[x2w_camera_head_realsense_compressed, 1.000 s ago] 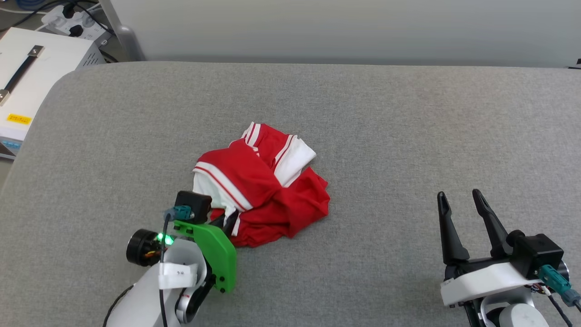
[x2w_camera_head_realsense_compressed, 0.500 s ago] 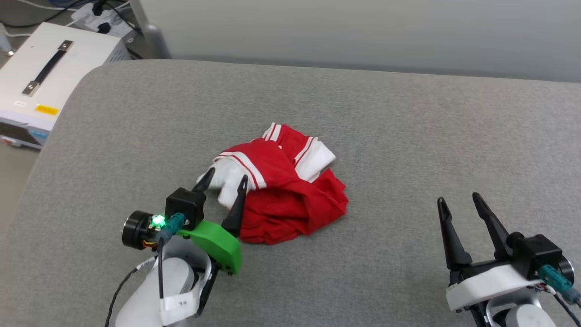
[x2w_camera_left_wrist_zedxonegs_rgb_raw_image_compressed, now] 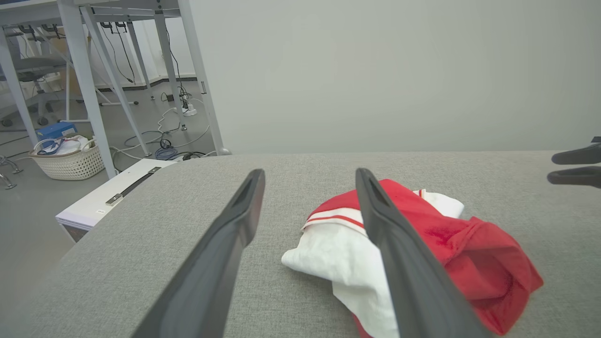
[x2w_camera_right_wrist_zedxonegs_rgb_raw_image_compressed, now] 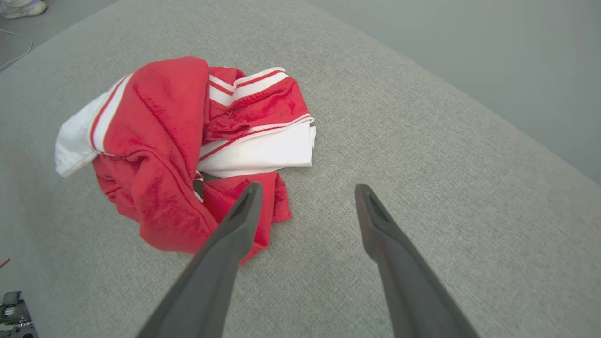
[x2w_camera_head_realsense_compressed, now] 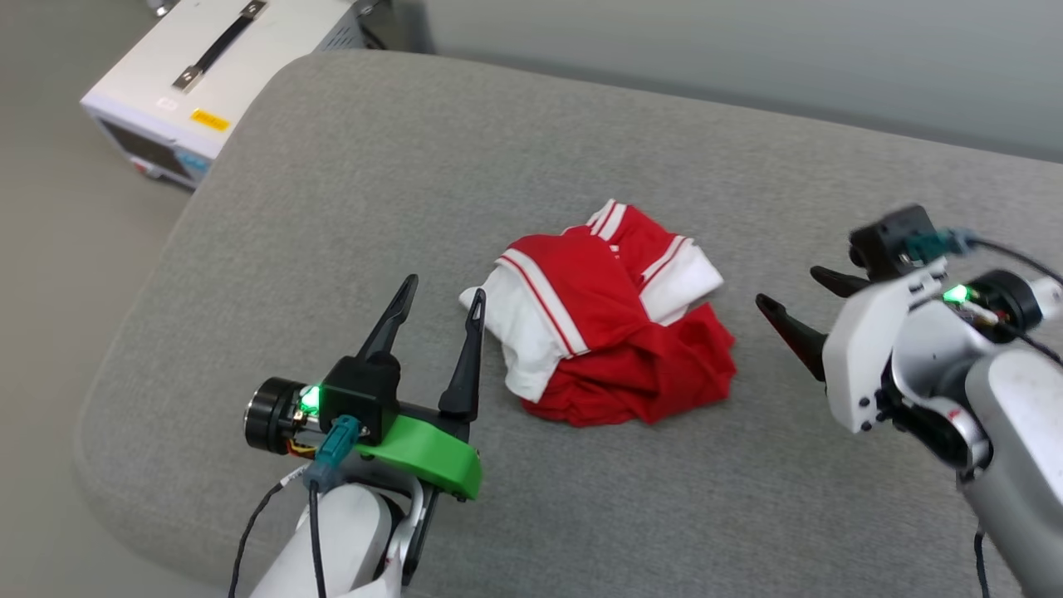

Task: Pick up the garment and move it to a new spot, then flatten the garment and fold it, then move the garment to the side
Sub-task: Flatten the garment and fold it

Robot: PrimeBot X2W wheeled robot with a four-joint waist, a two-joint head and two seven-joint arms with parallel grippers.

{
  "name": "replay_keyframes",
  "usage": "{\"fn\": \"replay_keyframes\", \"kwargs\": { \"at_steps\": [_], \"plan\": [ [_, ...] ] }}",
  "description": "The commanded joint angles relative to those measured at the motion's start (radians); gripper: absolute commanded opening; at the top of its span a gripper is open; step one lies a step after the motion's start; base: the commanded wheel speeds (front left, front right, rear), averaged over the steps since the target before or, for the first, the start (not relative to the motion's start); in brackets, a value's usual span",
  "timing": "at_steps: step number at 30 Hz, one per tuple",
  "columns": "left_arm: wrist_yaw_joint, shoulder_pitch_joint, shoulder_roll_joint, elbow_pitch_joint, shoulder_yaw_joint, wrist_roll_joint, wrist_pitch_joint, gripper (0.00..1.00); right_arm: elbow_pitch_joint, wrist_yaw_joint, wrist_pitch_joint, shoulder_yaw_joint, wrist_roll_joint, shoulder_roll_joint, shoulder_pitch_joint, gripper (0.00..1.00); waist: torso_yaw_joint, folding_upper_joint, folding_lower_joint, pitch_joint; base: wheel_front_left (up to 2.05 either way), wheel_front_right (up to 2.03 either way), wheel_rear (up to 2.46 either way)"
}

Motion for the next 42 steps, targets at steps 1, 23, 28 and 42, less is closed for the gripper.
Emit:
{"fn": "replay_keyframes", "kwargs": {
  "at_steps": [1, 23, 28, 42],
  "plan": [
    [-0.011, 0.016, -0.016, -0.007, 0.009, 0.012, -0.006, 1.00, 0.017, -0.001, 0.074, 0.032, 0.034, -0.019, -0.057, 1.00, 0.072, 0.0000, 0.0000, 0.058, 0.00, 0.00, 0.00],
    [-0.116, 0.009, -0.150, -0.020, 0.100, 0.107, -0.006, 1.00, 0.379, -0.001, 0.346, 0.270, 0.142, -0.055, -0.379, 1.00, 0.249, 0.0000, 0.0000, 0.187, 0.00, 0.00, 0.00],
    [-0.122, 0.011, -0.156, -0.021, 0.114, 0.116, -0.006, 1.00, 0.418, -0.001, 0.354, 0.325, 0.158, -0.071, -0.365, 0.00, 0.253, 0.0000, 0.0000, 0.185, 0.00, 0.00, 0.00],
    [-0.145, 0.033, -0.156, -0.006, 0.170, 0.160, -0.006, 1.00, 0.379, -0.001, 0.229, 0.362, 0.223, -0.171, -0.305, 0.00, 0.109, 0.0000, 0.0000, 0.077, 0.00, 0.00, 0.00]
  ]
}}
